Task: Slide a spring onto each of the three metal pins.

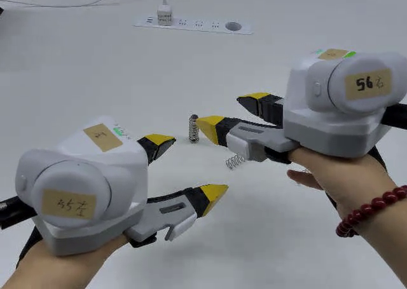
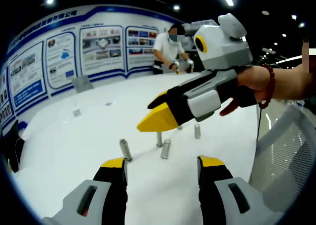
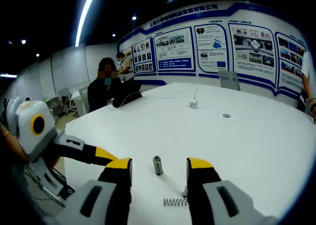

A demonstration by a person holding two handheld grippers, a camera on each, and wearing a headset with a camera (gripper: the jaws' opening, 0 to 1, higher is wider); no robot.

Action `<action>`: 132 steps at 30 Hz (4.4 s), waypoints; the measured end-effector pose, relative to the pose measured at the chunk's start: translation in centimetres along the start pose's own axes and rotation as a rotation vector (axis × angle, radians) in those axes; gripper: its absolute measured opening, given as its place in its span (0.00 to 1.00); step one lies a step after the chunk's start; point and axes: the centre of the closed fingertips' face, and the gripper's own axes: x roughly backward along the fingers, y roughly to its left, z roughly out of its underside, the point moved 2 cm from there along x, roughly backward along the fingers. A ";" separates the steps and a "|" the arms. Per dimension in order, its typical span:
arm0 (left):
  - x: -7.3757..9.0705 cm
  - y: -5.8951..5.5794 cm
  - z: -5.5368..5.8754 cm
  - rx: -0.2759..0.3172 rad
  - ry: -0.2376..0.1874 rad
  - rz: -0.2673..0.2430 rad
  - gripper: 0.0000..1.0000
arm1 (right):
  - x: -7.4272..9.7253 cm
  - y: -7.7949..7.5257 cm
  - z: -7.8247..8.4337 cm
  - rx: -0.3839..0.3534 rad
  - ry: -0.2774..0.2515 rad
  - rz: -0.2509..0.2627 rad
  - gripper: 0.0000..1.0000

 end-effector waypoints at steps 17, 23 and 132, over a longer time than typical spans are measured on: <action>-4.0 -0.1 0.5 -0.053 0.049 0.045 0.49 | 4.4 -2.5 1.1 0.002 -0.044 0.047 0.48; -5.6 -0.2 1.0 -0.083 0.077 0.067 0.45 | 5.6 -3.4 2.1 0.009 -0.029 0.066 0.49; -1.6 -2.3 -4.3 0.195 -0.244 0.167 0.10 | 4.3 -0.2 1.0 -0.633 -0.092 -0.184 0.16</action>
